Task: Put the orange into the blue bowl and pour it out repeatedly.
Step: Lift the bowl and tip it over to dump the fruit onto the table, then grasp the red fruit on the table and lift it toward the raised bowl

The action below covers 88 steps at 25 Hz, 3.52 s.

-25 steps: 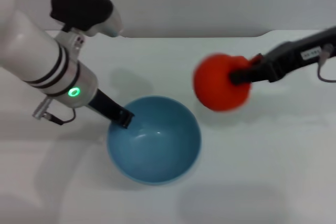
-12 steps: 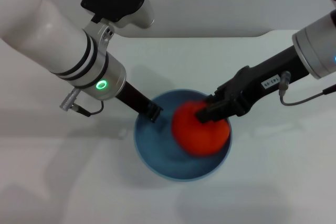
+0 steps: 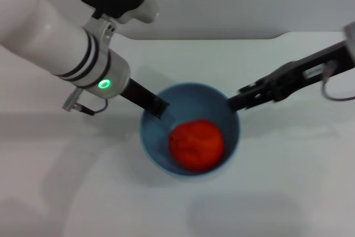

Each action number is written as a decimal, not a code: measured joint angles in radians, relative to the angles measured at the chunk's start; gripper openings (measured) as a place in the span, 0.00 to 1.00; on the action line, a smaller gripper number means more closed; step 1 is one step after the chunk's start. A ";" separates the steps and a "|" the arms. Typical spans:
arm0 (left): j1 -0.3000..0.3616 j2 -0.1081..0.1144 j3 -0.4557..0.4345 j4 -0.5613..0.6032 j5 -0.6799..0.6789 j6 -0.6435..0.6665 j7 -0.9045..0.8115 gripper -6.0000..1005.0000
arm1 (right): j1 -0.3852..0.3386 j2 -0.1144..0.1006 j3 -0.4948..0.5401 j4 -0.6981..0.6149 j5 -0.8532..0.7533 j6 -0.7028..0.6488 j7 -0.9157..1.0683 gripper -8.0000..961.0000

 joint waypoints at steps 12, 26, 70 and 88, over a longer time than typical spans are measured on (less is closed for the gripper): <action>0.426 0.006 0.195 0.296 0.005 -0.689 0.386 0.00 | -0.111 -0.002 0.310 -0.028 -0.322 -0.048 0.005 0.50; 0.587 -0.005 0.672 0.014 0.239 -1.823 0.993 0.00 | -0.194 0.004 0.514 -0.013 -0.330 -0.063 -0.048 0.50; 0.254 0.010 -0.471 0.132 -0.145 0.160 0.155 0.00 | -0.076 0.005 0.101 0.377 0.036 0.149 -0.651 0.50; 0.290 0.011 -0.474 0.206 -0.064 0.243 0.105 0.00 | 0.058 0.012 -0.358 0.569 0.195 0.536 -0.658 0.58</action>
